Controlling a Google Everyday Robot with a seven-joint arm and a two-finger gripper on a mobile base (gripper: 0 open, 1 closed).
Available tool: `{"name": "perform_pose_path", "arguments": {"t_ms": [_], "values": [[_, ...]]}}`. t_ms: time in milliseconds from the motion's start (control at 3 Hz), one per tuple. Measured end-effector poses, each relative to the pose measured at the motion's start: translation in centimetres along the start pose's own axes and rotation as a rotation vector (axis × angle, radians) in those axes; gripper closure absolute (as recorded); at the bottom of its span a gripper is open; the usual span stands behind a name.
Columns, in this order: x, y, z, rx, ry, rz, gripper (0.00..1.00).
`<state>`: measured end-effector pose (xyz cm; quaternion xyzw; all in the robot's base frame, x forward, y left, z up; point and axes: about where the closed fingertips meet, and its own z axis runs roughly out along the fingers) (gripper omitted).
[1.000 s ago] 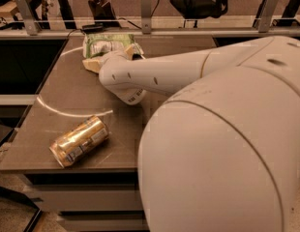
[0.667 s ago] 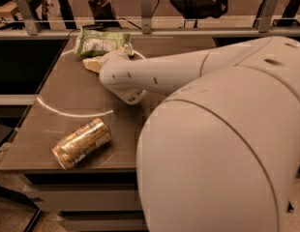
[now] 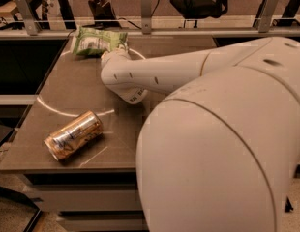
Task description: Move green jalapeno chip bag near rxbar blueberry
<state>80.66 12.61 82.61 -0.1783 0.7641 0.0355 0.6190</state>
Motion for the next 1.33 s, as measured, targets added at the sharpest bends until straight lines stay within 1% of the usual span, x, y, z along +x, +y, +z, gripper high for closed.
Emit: {"name": "perform_pose_path", "arguments": {"t_ms": [333,667,1000,1333], "values": [[-0.2,-0.4,-0.1,0.007,-0.014,-0.009,1.00],[-1.5,-2.1,-1.6,0.045,-0.034,-0.035,1.00],[-3.2,-5.0,-4.6,0.143,-0.035,-0.081,1.00],[-4.0,-7.9,-7.9,0.261,0.001,-0.110,1.00]]}}
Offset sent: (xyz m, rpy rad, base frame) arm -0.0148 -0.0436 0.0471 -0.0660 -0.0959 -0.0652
